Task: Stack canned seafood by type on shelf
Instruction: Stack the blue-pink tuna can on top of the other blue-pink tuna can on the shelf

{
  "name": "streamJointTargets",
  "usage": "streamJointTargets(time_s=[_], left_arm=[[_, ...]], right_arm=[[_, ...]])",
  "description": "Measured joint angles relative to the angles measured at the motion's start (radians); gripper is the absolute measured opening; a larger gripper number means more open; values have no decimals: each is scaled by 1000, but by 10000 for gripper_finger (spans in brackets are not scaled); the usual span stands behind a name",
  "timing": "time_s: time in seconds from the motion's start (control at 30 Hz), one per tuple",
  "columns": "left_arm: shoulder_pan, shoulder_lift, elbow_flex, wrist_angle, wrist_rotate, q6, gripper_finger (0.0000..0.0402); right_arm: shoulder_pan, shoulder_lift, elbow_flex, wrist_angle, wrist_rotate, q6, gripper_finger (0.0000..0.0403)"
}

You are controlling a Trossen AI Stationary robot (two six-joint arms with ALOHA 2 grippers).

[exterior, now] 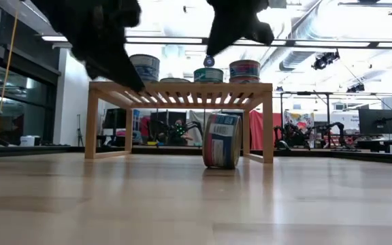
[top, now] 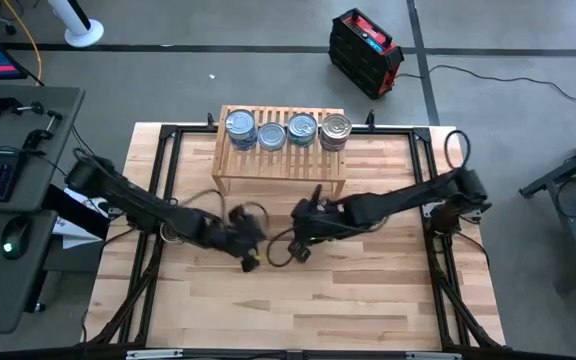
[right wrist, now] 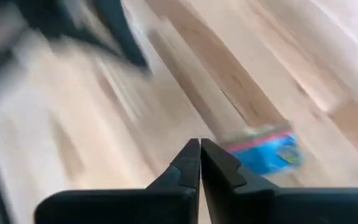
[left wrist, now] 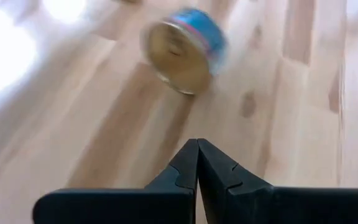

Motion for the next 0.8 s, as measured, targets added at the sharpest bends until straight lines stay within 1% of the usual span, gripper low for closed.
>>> streamJointTargets(time_s=[0.07,0.13,0.2,0.27,0.43,0.53,0.63,0.8], left_arm=[[2,-87,-41,-19,-13,-56,0],[-3,-165,-75,-9,-9,-113,0],[-15,-229,-100,-17,-8,-170,0],[-32,-276,-114,-12,-3,-200,0],[-71,-330,-117,-17,22,-201,0],[-81,-330,-117,-19,25,-174,0],[-80,-332,-118,-19,56,-145,0],[-79,-331,-117,-38,86,-106,0]], right_arm=[[-12,52,65,-94,-1,1,18],[-25,89,107,-166,-2,40,42],[-32,104,128,-185,0,105,74],[-31,105,127,-196,0,205,114],[-12,106,117,-241,48,461,214],[-1,115,118,-246,54,587,257],[8,143,117,-234,68,663,280],[8,208,117,-169,41,724,286]])
